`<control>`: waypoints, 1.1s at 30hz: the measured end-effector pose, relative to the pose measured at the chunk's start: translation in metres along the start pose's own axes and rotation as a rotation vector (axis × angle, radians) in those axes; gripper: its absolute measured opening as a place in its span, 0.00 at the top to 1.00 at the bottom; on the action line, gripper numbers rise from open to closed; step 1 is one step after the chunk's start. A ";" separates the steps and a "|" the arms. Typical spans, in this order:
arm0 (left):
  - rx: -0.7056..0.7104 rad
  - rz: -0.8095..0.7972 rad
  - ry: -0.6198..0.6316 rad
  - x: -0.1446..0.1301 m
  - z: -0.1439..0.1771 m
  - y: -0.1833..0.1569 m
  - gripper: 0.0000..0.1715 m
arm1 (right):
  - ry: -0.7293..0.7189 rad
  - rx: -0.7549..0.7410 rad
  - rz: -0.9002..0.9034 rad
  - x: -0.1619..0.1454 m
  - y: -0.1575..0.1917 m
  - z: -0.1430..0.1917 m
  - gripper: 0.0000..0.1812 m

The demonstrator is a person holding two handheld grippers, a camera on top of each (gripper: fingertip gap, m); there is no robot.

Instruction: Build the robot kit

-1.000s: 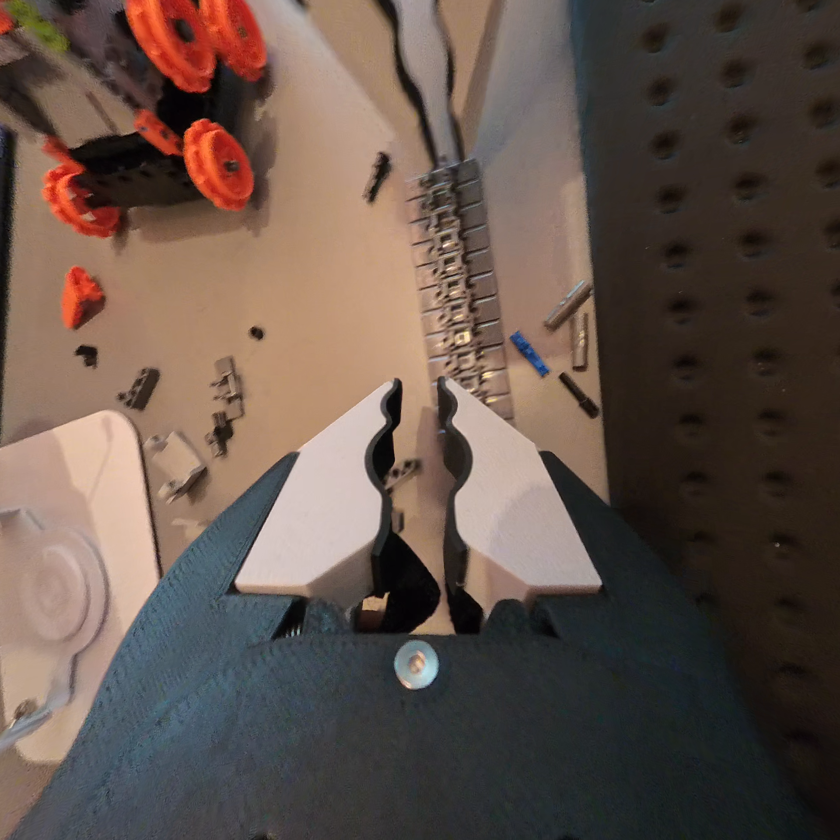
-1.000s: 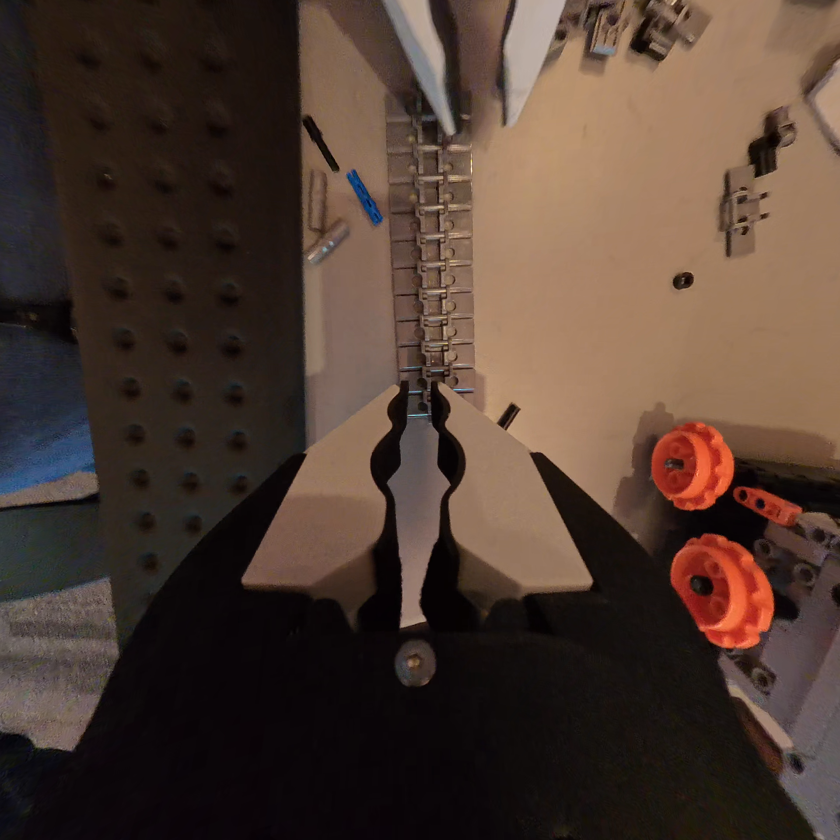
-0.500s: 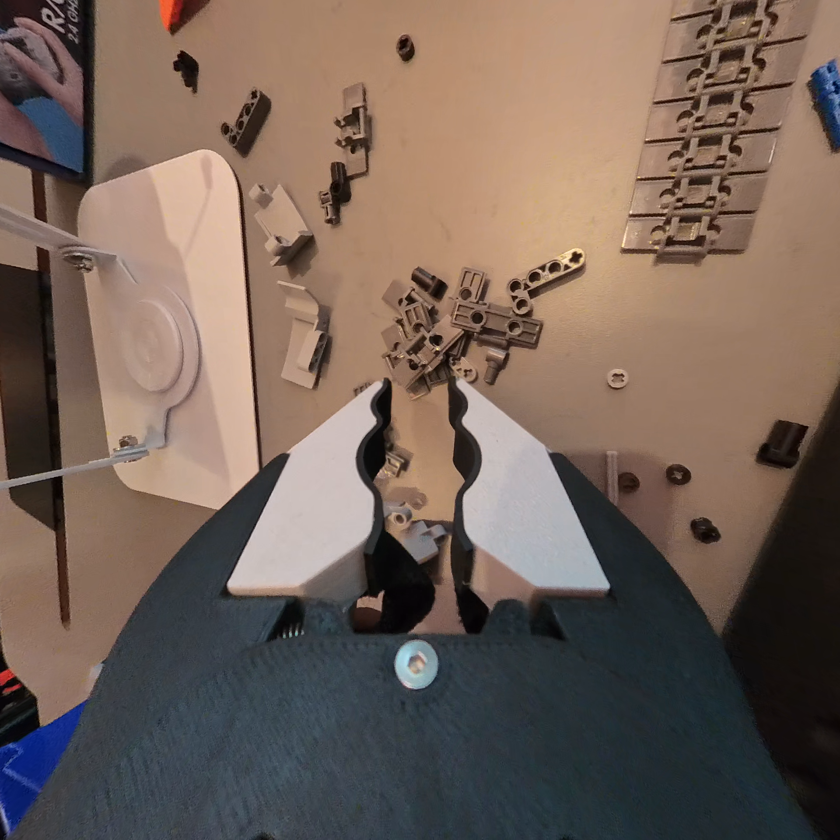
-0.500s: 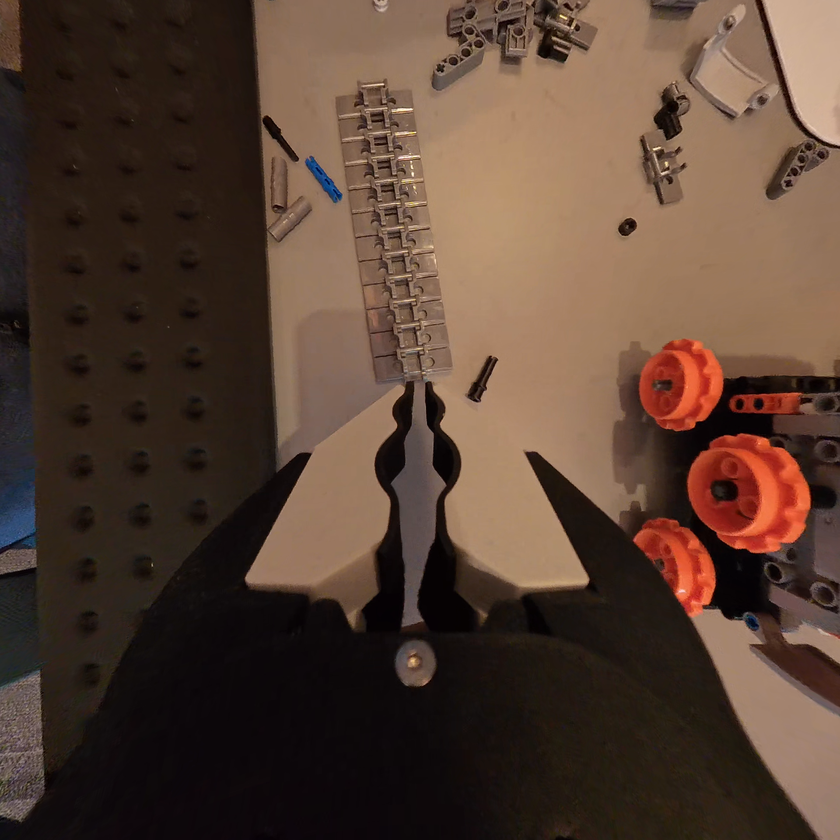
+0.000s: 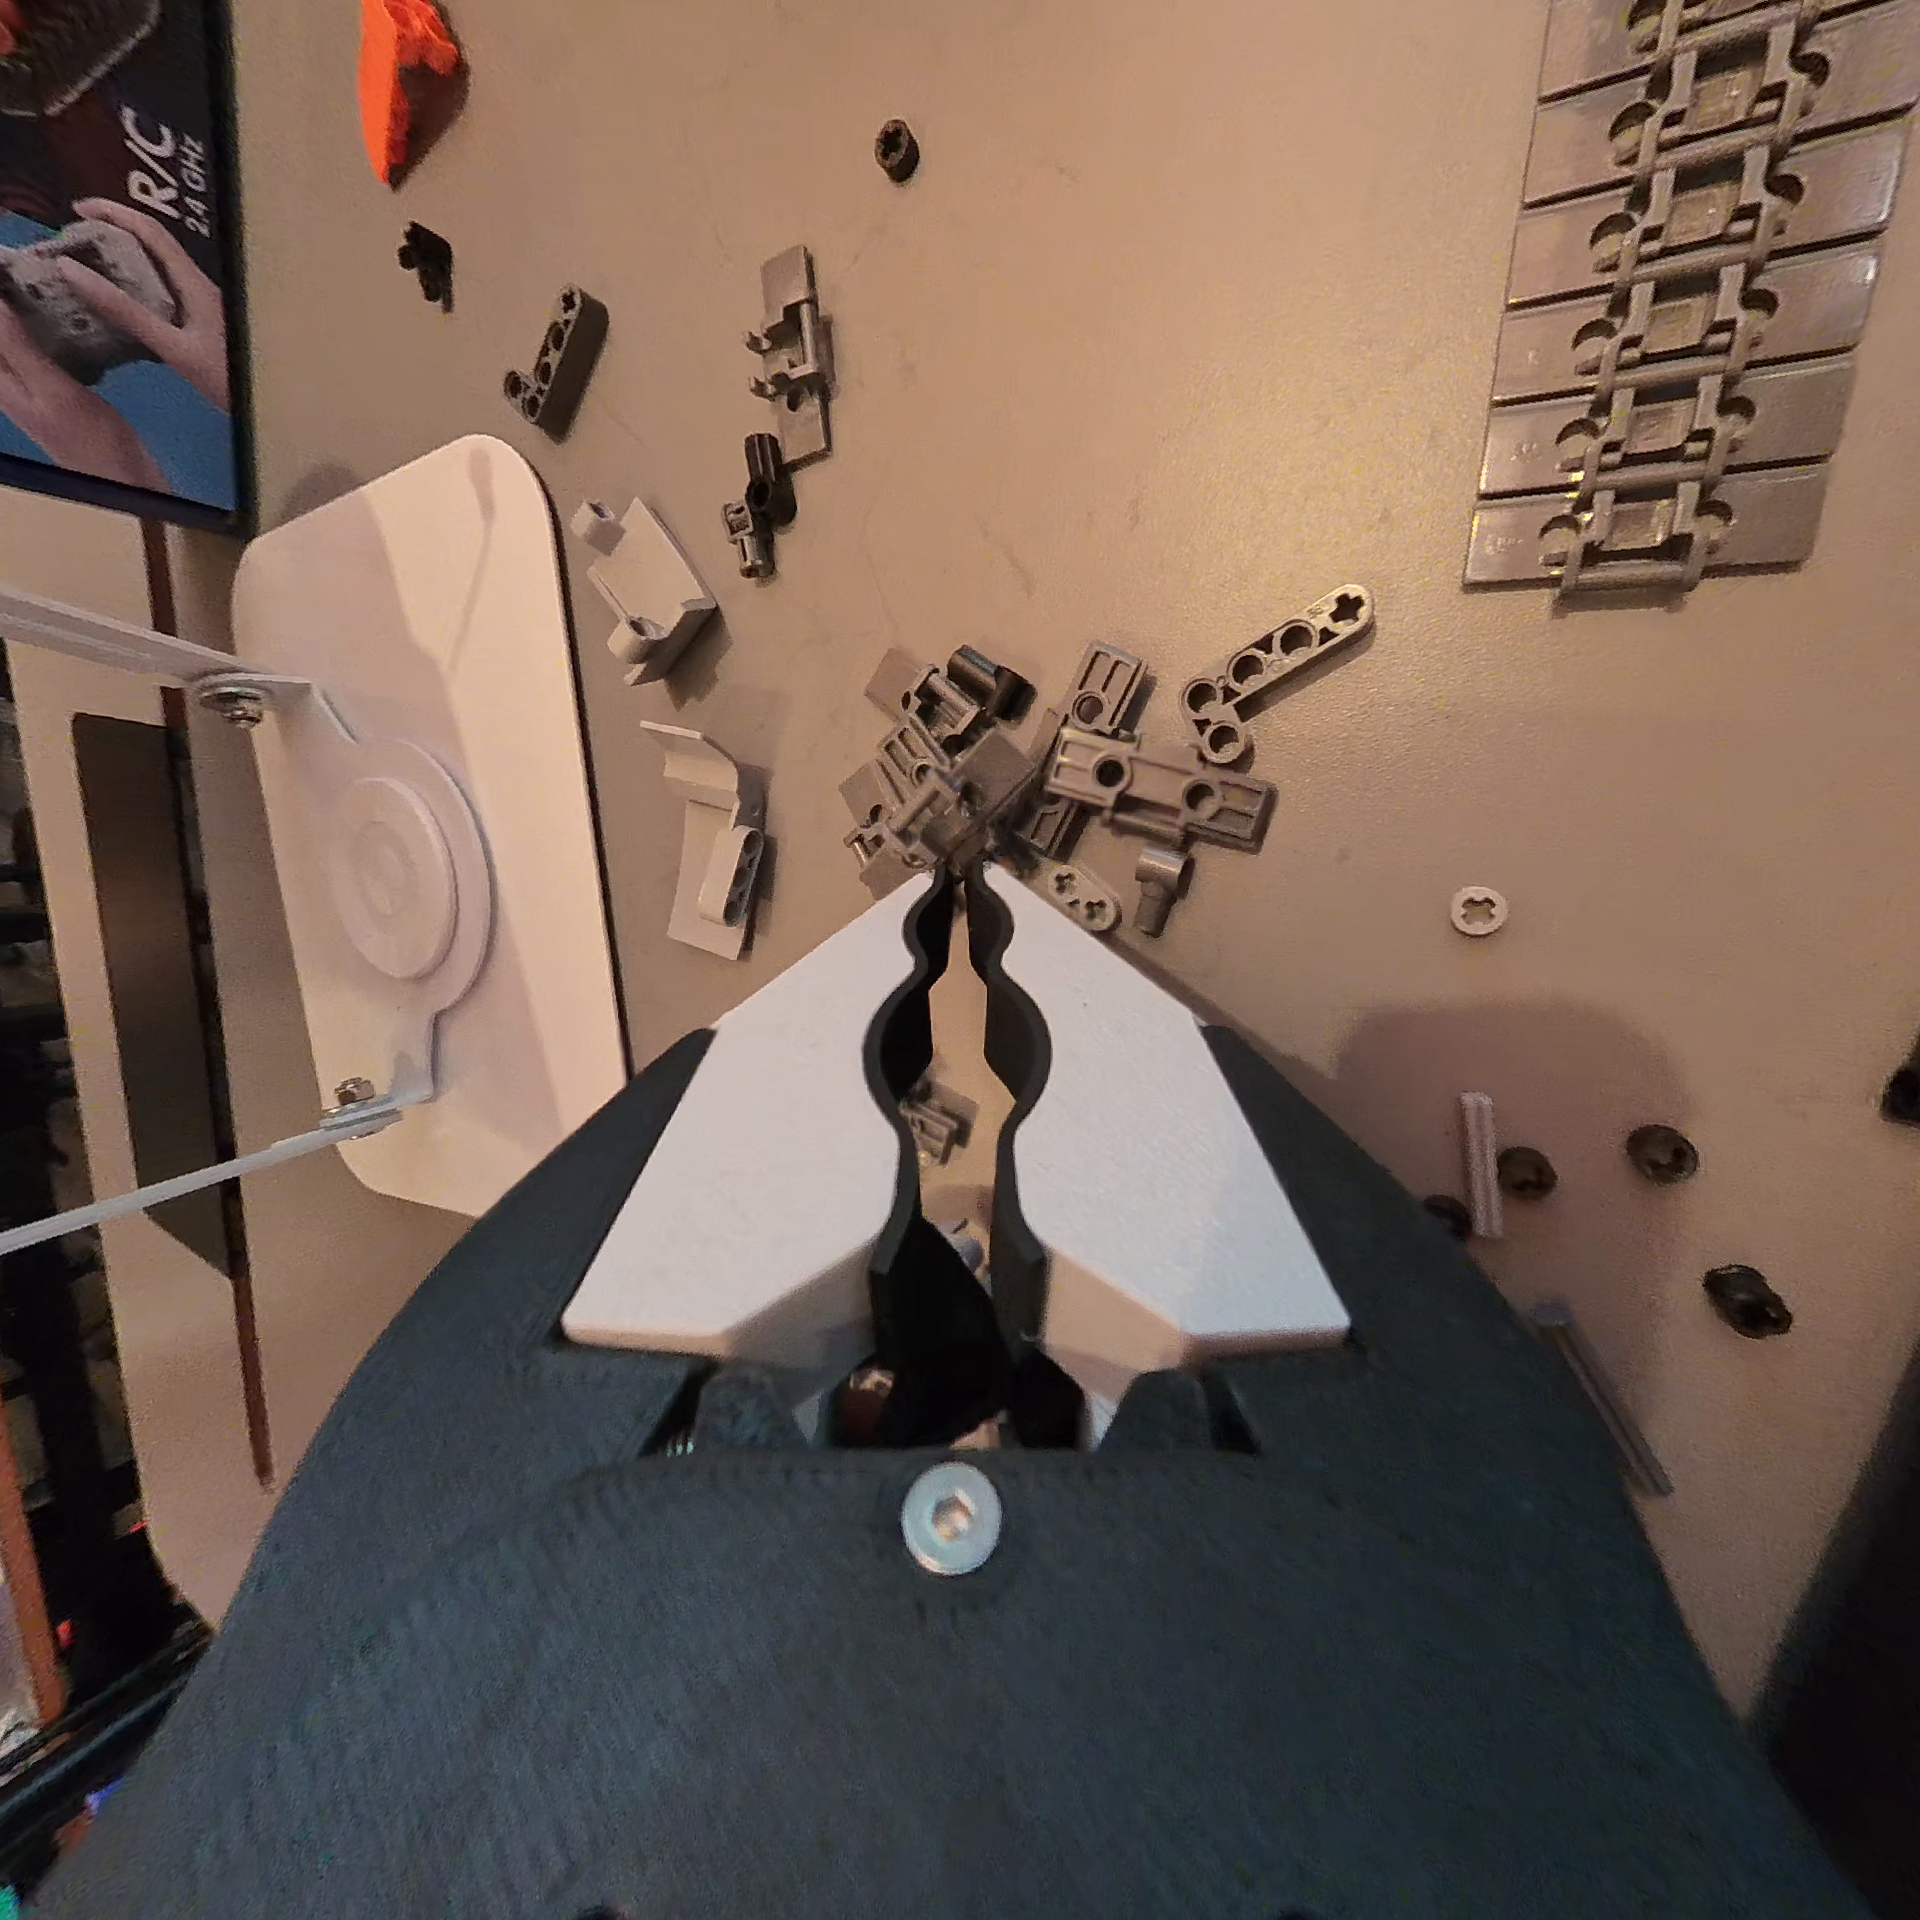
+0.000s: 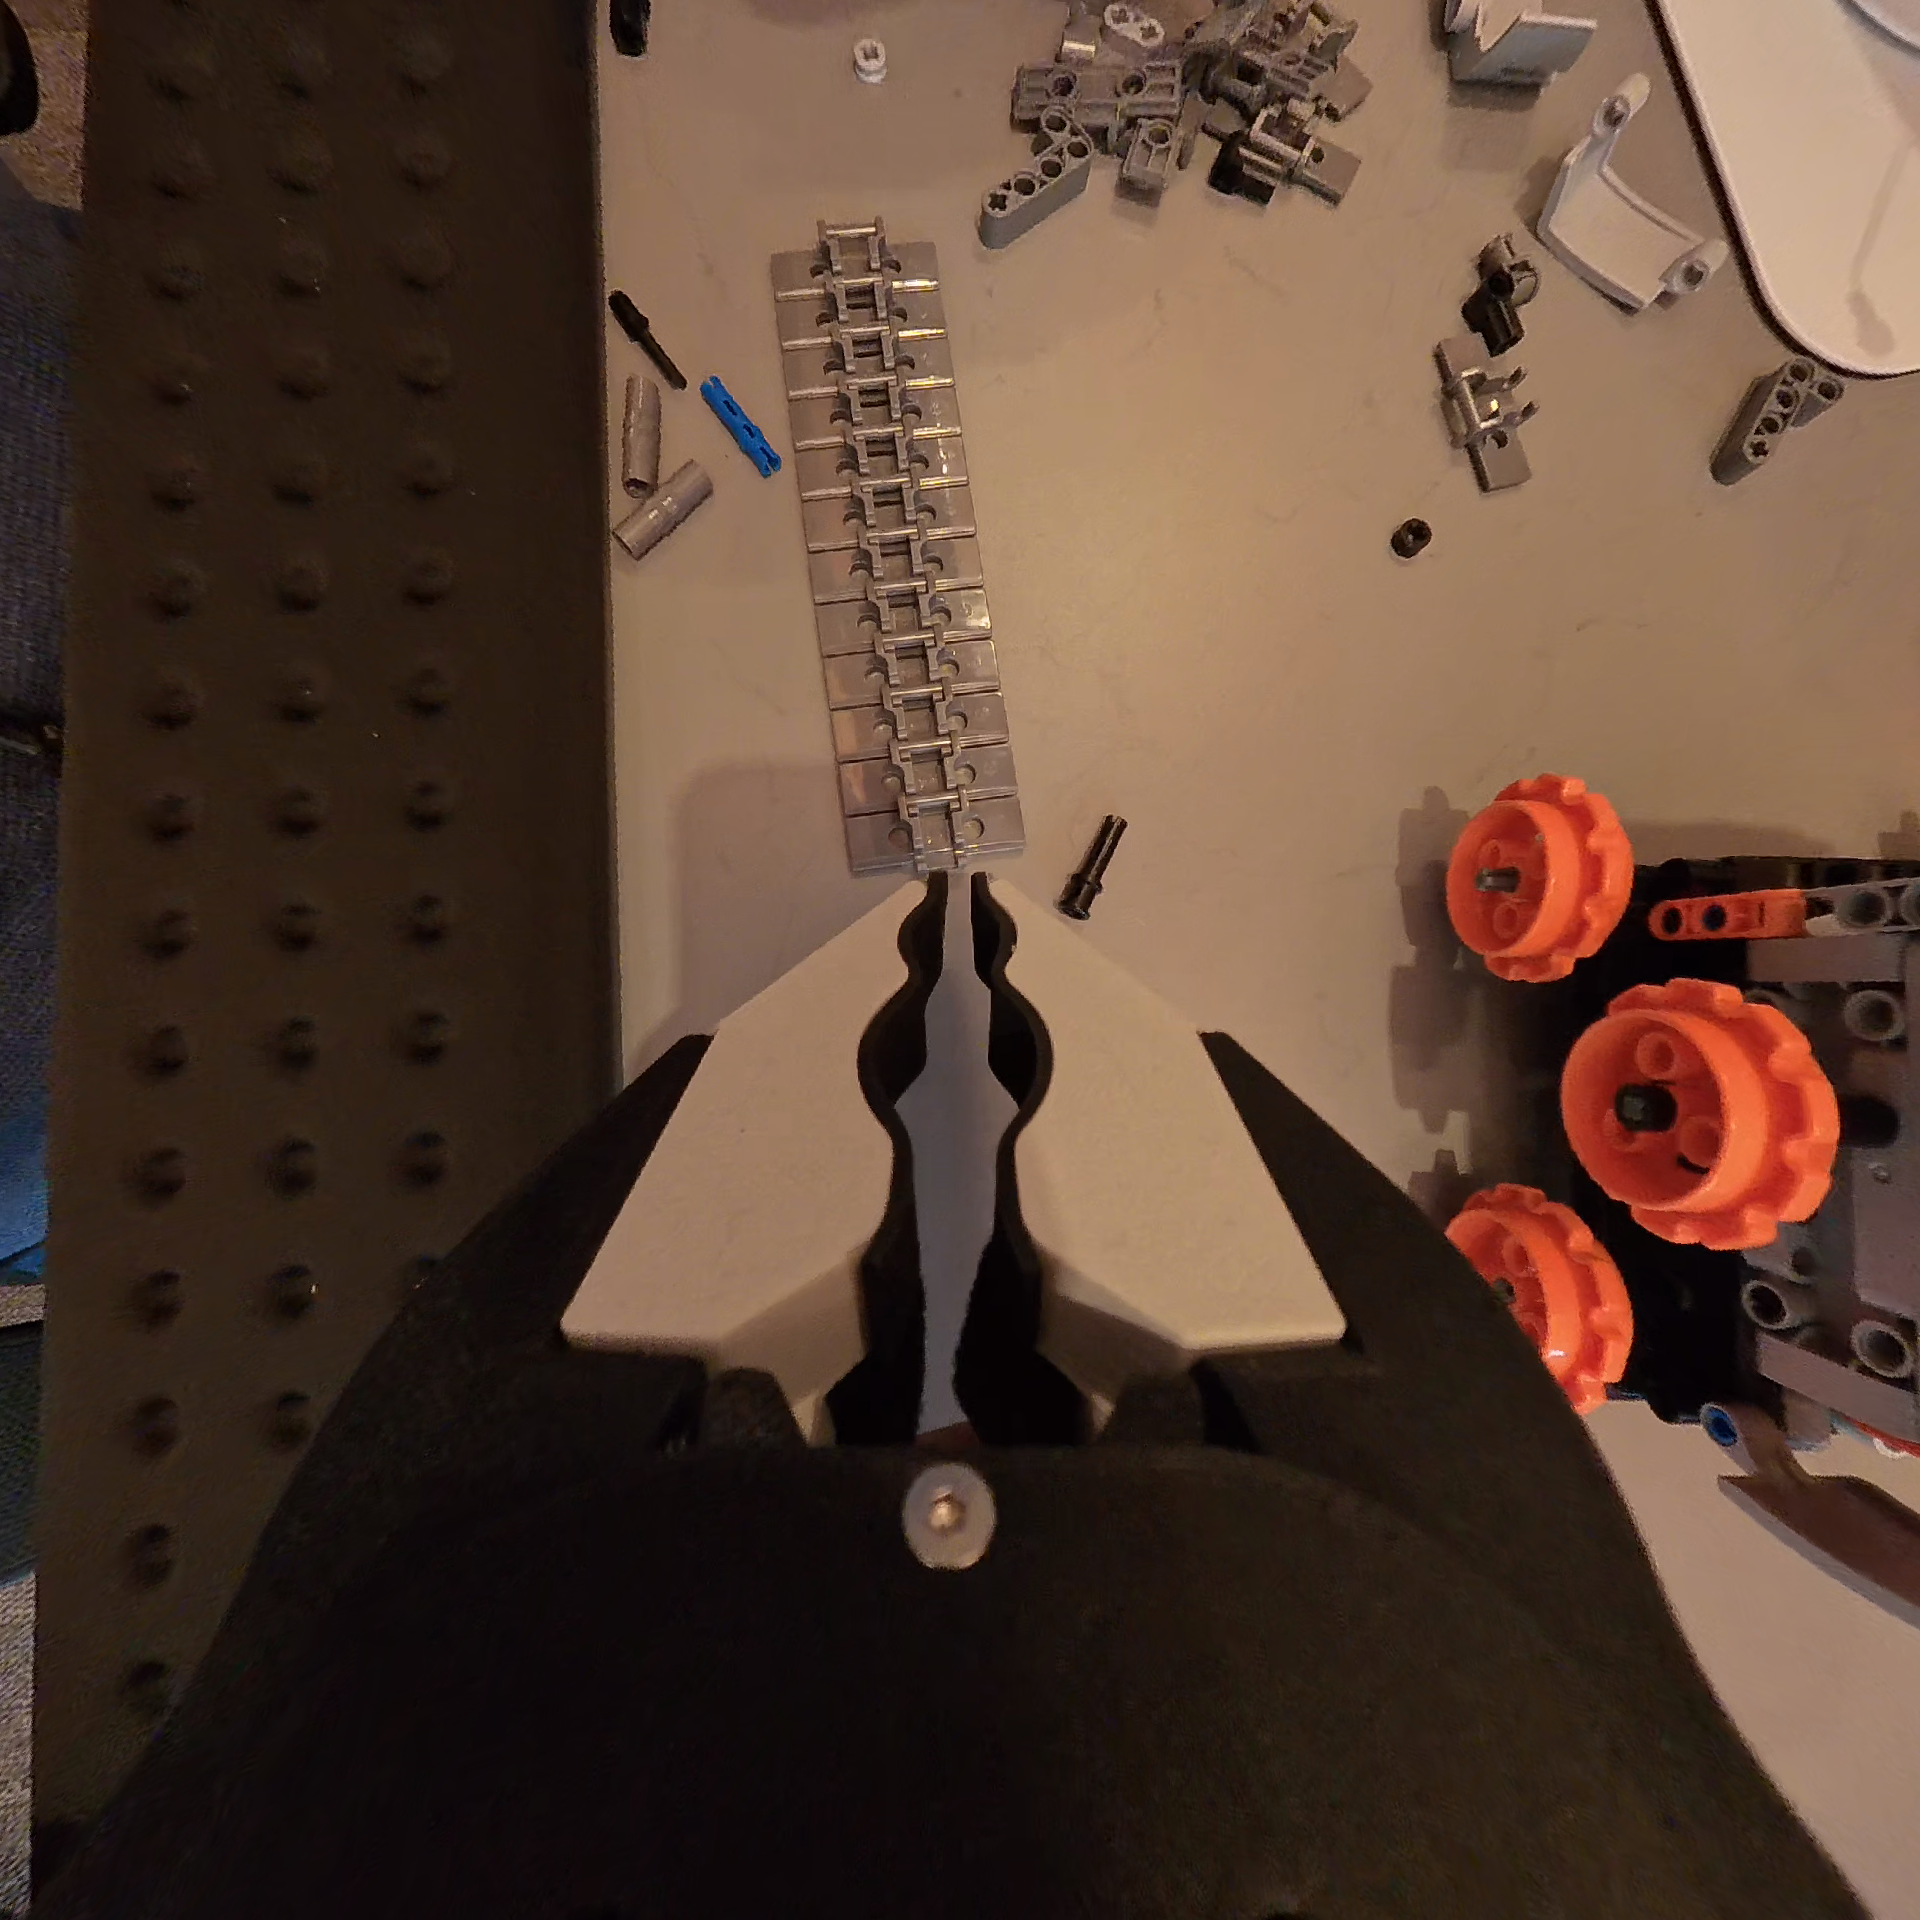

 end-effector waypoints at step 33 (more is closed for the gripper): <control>0.377 -0.161 -0.358 0.164 0.001 0.015 0.99 | -0.590 -0.250 -0.321 0.053 -0.045 0.040 0.82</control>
Point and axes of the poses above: each gripper's, where its closed fingertips meet, z back along the fingers, x out of its top, y = z × x across the jaws, the point moved 3 cm from there along z, back along the fingers, and after that the axes turned 2 degrees about -z, right-handed, at the moved point
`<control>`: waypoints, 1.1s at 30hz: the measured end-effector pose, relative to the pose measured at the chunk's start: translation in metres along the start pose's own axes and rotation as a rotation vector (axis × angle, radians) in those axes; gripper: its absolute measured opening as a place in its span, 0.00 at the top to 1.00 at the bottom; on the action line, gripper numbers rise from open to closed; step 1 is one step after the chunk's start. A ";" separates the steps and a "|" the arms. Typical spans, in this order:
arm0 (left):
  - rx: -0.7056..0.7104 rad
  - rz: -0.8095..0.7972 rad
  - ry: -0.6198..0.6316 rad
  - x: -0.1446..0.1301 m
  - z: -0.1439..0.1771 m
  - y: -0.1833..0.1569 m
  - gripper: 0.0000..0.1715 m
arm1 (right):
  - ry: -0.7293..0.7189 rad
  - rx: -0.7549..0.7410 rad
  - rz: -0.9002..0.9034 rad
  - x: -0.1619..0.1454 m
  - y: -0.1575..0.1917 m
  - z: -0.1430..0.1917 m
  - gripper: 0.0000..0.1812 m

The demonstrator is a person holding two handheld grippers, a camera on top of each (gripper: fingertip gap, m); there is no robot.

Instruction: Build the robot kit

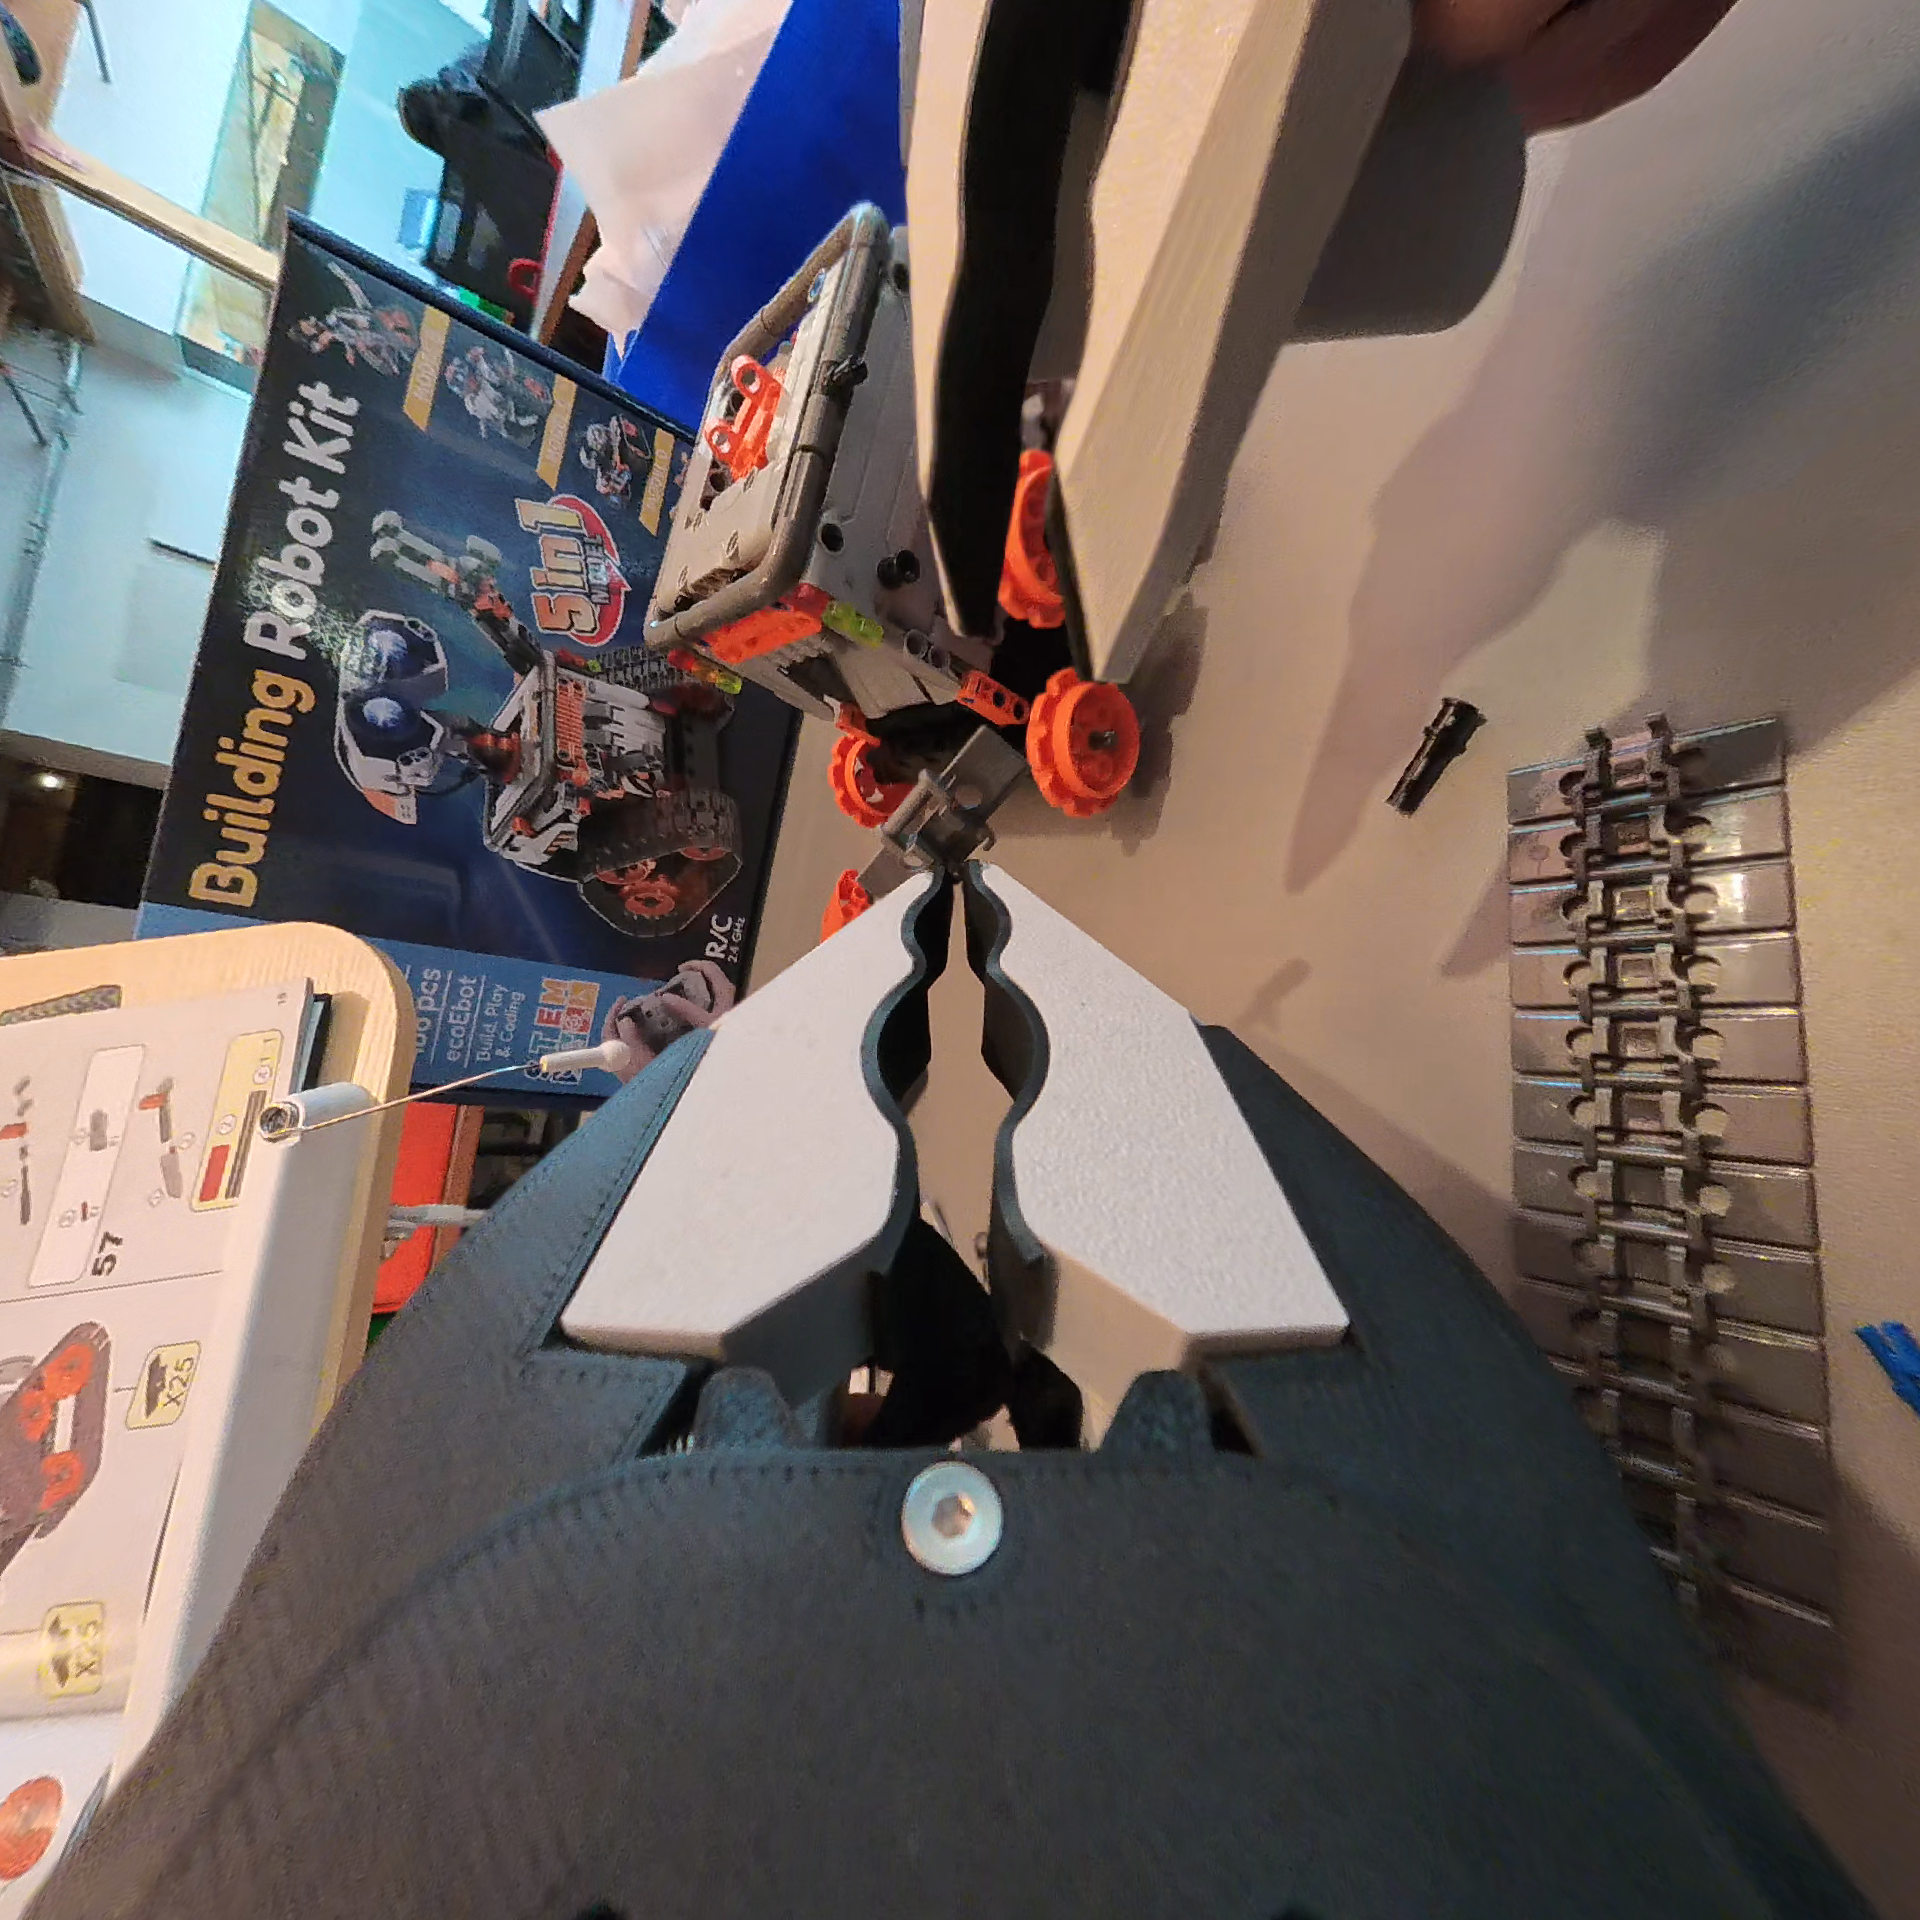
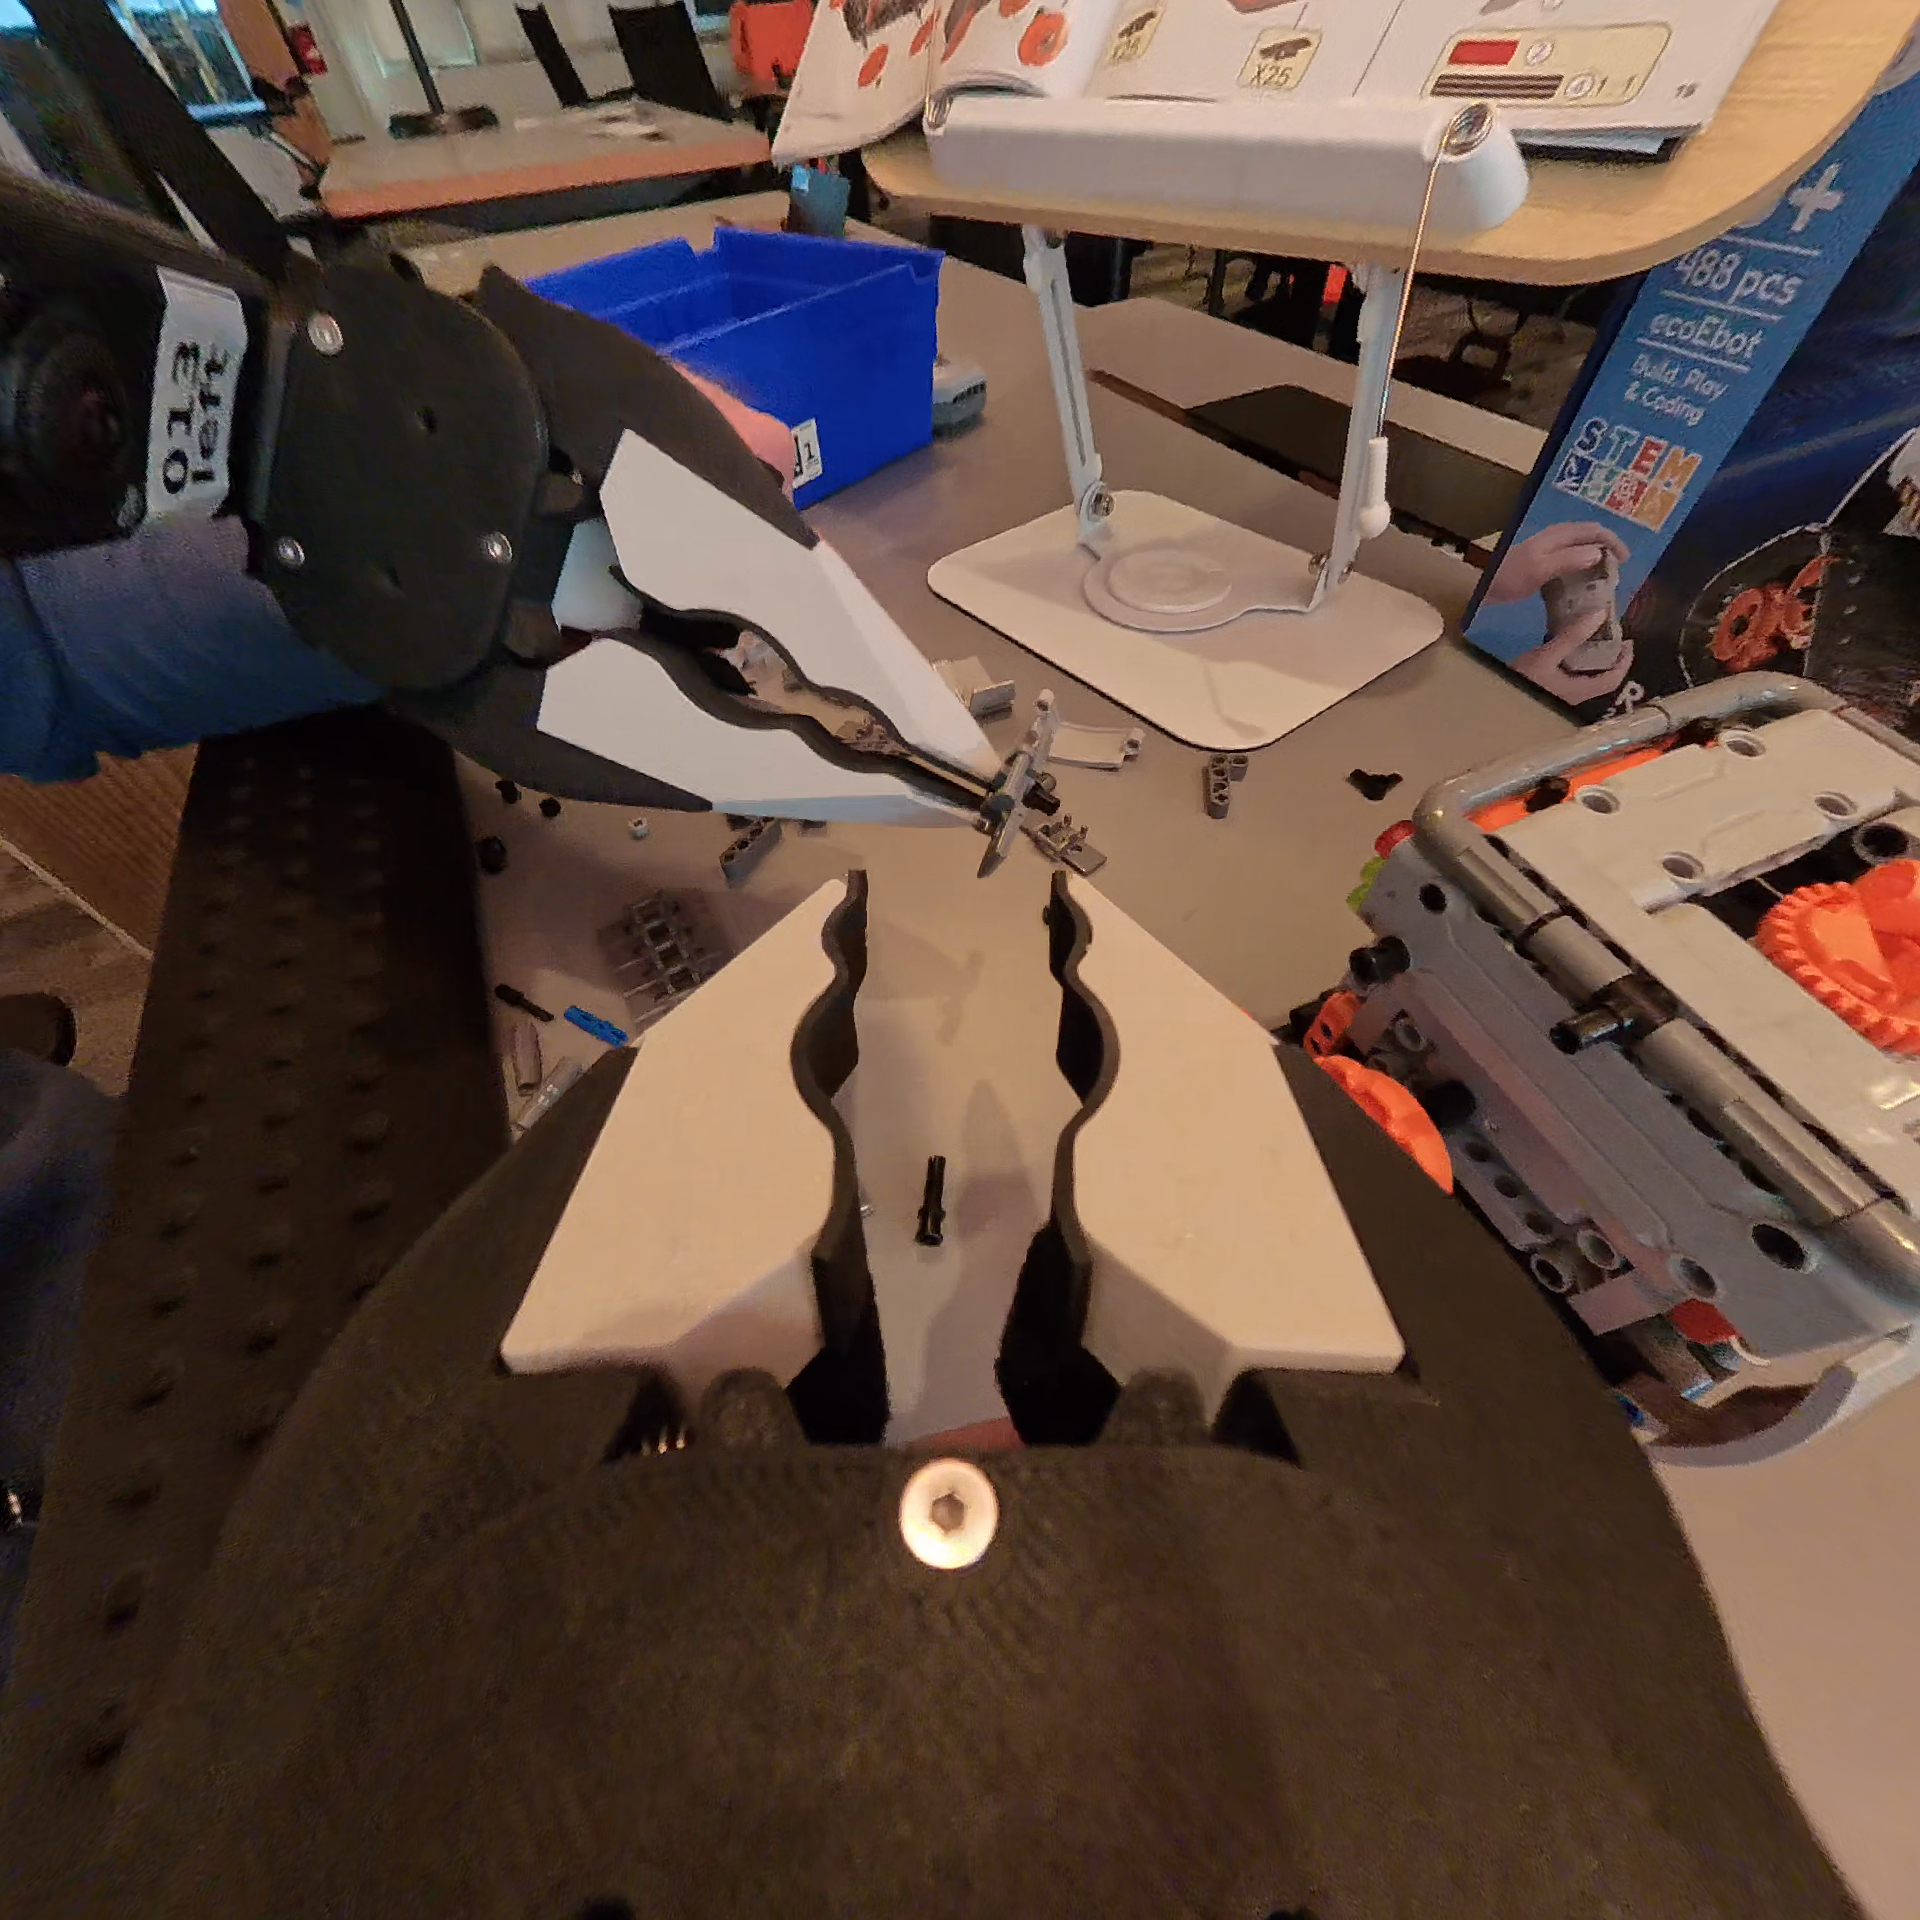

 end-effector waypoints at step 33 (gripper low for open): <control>0.051 -0.003 -0.054 0.004 -0.003 0.004 0.99 | -0.124 -0.009 -0.123 0.013 -0.011 0.004 0.83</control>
Point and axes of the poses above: each gripper's, where its closed fingertips meet, z back along the fingers, x out of its top, y = z × x across the jaws, the point moved 3 cm from there along z, back along the fingers, and after that the axes turned 2 degrees about -z, right-handed, at the moved point
